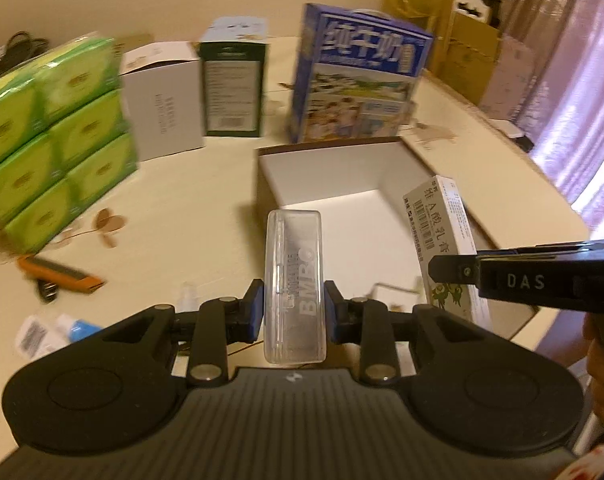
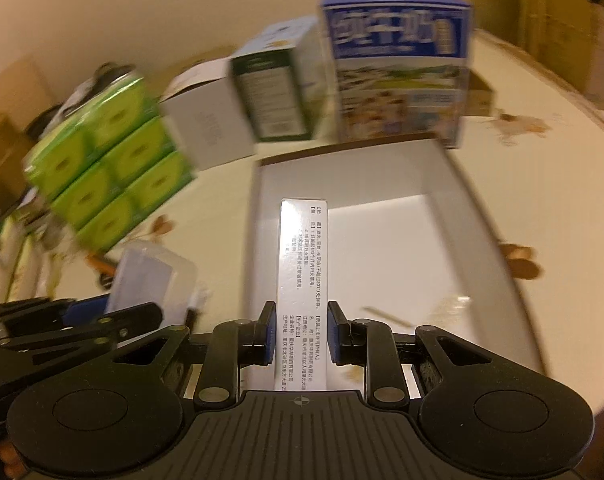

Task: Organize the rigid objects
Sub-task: 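Lower both held items into the cardboard box and release them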

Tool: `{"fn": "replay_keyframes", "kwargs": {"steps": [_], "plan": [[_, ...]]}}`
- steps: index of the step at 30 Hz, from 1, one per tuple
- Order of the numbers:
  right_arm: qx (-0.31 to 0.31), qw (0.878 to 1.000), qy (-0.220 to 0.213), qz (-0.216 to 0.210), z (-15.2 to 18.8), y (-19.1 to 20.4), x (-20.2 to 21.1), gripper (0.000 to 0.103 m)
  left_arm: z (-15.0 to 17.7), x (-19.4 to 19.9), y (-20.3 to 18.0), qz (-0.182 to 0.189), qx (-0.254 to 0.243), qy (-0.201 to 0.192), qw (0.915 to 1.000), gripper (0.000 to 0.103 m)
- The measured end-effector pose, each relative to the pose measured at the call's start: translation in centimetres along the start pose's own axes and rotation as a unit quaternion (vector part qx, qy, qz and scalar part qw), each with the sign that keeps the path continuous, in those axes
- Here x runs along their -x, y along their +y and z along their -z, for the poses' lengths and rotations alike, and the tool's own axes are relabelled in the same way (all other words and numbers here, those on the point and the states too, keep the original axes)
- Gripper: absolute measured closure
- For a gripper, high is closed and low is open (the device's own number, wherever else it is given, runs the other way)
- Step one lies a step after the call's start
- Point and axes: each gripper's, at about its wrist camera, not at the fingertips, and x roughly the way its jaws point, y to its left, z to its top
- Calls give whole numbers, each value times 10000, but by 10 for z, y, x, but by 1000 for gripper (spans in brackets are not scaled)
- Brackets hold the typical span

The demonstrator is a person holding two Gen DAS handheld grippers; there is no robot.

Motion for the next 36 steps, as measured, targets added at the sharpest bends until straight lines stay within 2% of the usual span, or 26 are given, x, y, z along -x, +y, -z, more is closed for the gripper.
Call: {"fn": "replay_keyframes", "kwargs": {"steps": [10, 16, 27, 36], "plan": [[-572, 9945, 86, 873, 0, -70, -5, 81, -13, -41, -46, 213, -186, 177, 9994, 77], [-751, 9903, 310, 1127, 6, -94, -21, 81, -13, -60, -55, 189, -286, 284, 9990, 77], [-791, 9856, 587, 1371, 5, -106, -43, 81, -10, -86, -61, 87, -410, 510, 9978, 77], [-884, 9885, 518, 1114, 5, -108, -39, 81, -8, -100, -64, -11, -506, 620, 9968, 76]]}}
